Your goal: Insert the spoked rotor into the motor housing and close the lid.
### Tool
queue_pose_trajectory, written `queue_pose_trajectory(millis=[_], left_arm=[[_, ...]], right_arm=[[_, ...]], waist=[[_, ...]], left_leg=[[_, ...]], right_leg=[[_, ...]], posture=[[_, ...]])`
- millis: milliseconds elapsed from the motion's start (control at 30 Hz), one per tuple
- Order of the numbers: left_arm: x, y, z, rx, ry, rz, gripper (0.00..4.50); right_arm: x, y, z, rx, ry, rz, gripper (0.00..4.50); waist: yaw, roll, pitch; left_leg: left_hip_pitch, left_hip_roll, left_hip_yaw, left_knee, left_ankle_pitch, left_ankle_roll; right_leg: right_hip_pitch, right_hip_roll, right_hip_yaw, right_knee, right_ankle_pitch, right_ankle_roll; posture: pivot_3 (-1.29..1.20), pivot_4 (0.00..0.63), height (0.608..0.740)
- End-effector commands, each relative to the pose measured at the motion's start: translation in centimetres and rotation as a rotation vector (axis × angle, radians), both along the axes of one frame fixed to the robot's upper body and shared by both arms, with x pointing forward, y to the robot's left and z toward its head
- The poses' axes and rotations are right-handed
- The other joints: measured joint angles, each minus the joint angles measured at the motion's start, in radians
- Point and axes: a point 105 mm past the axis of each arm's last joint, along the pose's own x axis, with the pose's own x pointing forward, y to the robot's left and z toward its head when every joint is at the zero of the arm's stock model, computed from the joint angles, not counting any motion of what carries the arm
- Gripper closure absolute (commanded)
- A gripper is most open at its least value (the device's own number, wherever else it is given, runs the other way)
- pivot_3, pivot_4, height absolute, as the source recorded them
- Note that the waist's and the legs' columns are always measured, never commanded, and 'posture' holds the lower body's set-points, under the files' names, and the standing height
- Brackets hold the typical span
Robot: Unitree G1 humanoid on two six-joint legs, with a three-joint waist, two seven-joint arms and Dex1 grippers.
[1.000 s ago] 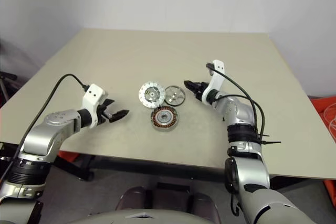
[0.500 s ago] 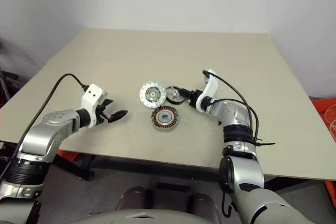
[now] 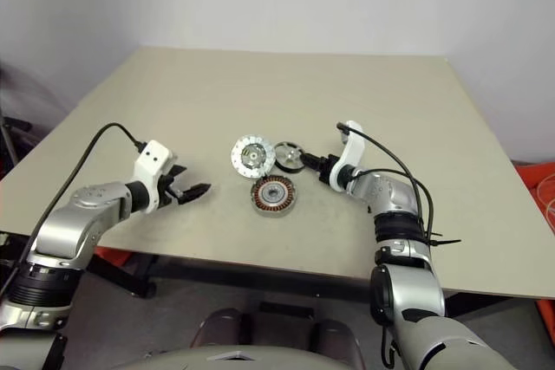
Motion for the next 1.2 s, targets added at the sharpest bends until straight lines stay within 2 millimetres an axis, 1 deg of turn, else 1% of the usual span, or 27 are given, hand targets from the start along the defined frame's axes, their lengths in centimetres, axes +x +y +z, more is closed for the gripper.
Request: queue_pose_trajectory(millis=[33, 133, 333, 400, 600, 733, 833, 867, 900, 967, 1000, 1200], left_arm=[[0.2, -0.5, 1.3, 0.007, -0.058, -0.021, 0.00], [0.3, -0.4, 1.4, 0.010, -0.058, -0.022, 0.00], [0.2, 0.0, 1.5, 0.018, -0.061, -0.013, 0.00], [0.2, 0.2, 1.6, 0.021, -0.063, -0.010, 0.00], [0.0, 0.3, 1.5, 0.022, -0.064, -0.004, 0.00], [0.0, 0.2, 1.5, 0.022, -0.065, -0.003, 0.00], [0.0, 0.1, 1.5, 0.024, -0.066, -0.007, 0.00], [0.0, 0.0, 1.5, 0.024, -0.066, -0.008, 0.00], [0.0, 0.0, 1.5, 0.025, -0.067, -0.009, 0.00], [0.1, 0.0, 1.4, 0.027, -0.067, -0.011, 0.00], [0.1, 0.0, 1.4, 0.028, -0.068, -0.012, 0.00], [0.2, 0.0, 1.5, 0.034, -0.070, -0.017, 0.00]], right_arm=[[-0.1, -0.3, 0.5, -0.012, -0.017, -0.002, 1.91], [-0.3, 0.7, 0.5, 0.002, -0.013, 0.015, 1.91], [-0.6, 4.0, 1.8, 0.057, -0.029, 0.083, 1.91], [-0.5, 4.7, 2.1, 0.063, -0.035, 0.097, 1.91], [-0.4, 5.2, 2.2, 0.059, -0.043, 0.104, 1.91], [-0.2, 5.1, 2.2, 0.055, -0.050, 0.095, 1.91], [0.2, 4.6, 2.2, 0.046, -0.048, 0.060, 1.91], [0.3, 4.4, 2.1, 0.042, -0.048, 0.049, 2.32], [0.4, 4.3, 2.1, 0.038, -0.047, 0.042, 2.52], [0.5, 4.1, 2.0, 0.033, -0.048, 0.035, 3.19], [0.6, 4.0, 2.0, 0.030, -0.048, 0.026, 3.45], [1.3, 3.1, 1.8, 0.017, -0.045, -0.046, 3.45]], waist=[[0.000, 0.000, 0.000], [0.000, 0.000, 0.000], [-0.007, 0.000, 0.000], [-0.006, 0.000, 0.000], [-0.002, 0.000, 0.000], [-0.003, 0.000, 0.000], [-0.003, 0.000, 0.000], [-0.003, 0.000, 0.000], [-0.003, 0.000, 0.000], [-0.003, 0.000, 0.000], [-0.003, 0.000, 0.000], [0.000, 0.000, 0.000]], left_leg=[[0.000, 0.000, 0.000, 0.000, 0.000, 0.000], [0.000, 0.000, 0.000, 0.000, 0.000, 0.000], [0.000, 0.000, 0.000, 0.000, 0.000, 0.000], [0.000, 0.000, 0.000, 0.000, 0.000, -0.001], [-0.001, 0.000, 0.000, 0.000, 0.000, 0.000], [-0.001, 0.000, 0.000, 0.000, 0.000, -0.001], [-0.001, 0.000, 0.000, 0.000, 0.000, -0.001], [-0.001, 0.000, 0.000, 0.000, 0.000, -0.001], [-0.001, 0.000, 0.000, 0.000, 0.000, -0.001], [-0.001, 0.000, 0.000, 0.000, 0.000, -0.001], [-0.001, 0.000, 0.000, 0.000, 0.000, -0.001], [0.001, 0.000, 0.000, 0.000, 0.001, -0.001]], right_leg=[[0.000, 0.000, 0.000, 0.000, 0.000, 0.000], [0.000, 0.000, 0.000, 0.000, 0.000, 0.000], [-0.001, 0.000, 0.000, 0.000, 0.000, 0.000], [-0.001, 0.000, 0.000, 0.000, 0.000, 0.000], [-0.001, 0.000, 0.000, 0.000, 0.000, 0.000], [-0.001, 0.000, 0.000, 0.000, 0.000, 0.000], [-0.001, 0.000, 0.000, 0.000, 0.000, 0.000], [-0.001, 0.000, 0.000, 0.000, 0.000, 0.000], [-0.001, 0.000, 0.000, 0.000, 0.000, 0.000], [-0.001, 0.000, 0.000, 0.000, 0.000, 0.000], [-0.001, 0.000, 0.000, 0.000, 0.000, 0.000], [0.001, 0.000, 0.000, 0.000, 0.000, 0.000]], posture=[[0.00, 0.000, 0.740], [0.00, 0.000, 0.740], [0.00, 0.000, 0.740], [0.00, 0.000, 0.740], [0.00, 0.000, 0.740], [0.00, 0.000, 0.740], [0.00, 0.000, 0.740], [0.00, 0.000, 0.740], [0.00, 0.000, 0.740], [0.00, 0.000, 0.740], [0.00, 0.000, 0.740], [0.00, 0.000, 0.740]])
